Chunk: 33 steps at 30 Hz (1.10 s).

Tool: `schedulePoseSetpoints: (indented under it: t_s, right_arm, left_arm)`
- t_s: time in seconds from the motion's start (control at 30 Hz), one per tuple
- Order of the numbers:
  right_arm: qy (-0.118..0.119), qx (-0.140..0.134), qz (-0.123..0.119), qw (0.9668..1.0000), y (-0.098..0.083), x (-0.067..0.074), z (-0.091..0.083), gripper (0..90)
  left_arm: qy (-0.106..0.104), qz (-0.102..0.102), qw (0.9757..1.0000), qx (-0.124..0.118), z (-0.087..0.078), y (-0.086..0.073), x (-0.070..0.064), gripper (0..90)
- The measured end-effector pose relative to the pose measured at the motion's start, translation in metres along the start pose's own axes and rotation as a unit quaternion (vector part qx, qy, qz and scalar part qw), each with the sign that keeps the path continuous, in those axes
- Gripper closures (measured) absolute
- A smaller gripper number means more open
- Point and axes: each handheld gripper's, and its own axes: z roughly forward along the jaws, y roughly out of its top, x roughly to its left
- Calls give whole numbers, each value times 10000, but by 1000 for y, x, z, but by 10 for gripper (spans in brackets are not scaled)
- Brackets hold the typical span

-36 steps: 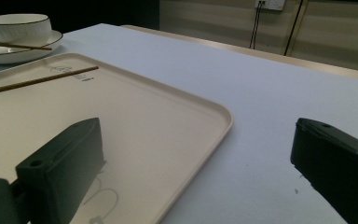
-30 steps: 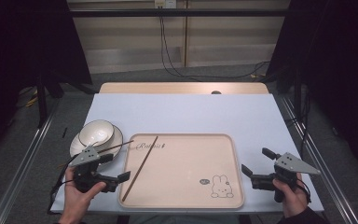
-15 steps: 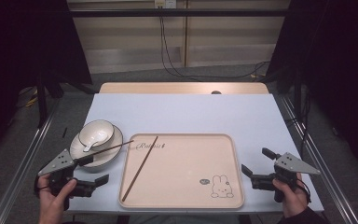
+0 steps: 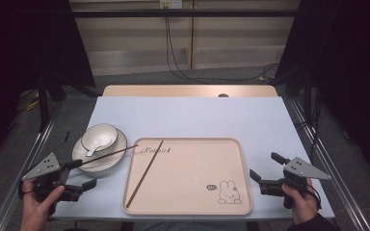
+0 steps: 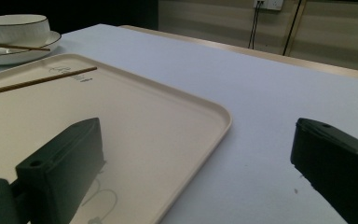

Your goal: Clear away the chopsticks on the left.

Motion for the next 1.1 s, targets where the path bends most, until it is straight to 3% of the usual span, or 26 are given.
schedulePoseSetpoints:
  t_s: [0.1,0.23,0.3,0.5,0.57,0.8,0.83,0.93,1.1]
  right_arm:
    - [12,3,5,10000,0,0,0,22]
    - [22,16,1,10000,0,0,0,22]
    - [4,28,14,10000,0,0,0,22]
    - [12,18,-3,10000,0,0,1,22]
    - [24,19,-4,10000,0,0,0,22]
    - [3,28,12,10000,0,0,1,22]
    - [2,28,3,10000,0,0,1,22]
    - [25,47,1,10000,0,0,1,22]
    - [23,43,2,10000,0,0,0,22]
  left_arm:
    - [114,-80,9999,70,-4,-3,10,46]
    - [213,-7,9992,333,-1,-6,25,77]
    - [268,106,9990,352,1,-6,31,98]
    - [441,105,9979,465,11,-1,48,159]
    - [454,59,9974,549,17,0,51,165]
    - [476,206,9947,889,32,-2,58,218]
    - [494,96,9934,1027,36,0,58,148]
    - [415,222,9928,1100,38,2,56,215]
    - [383,188,9909,1280,43,4,58,419]
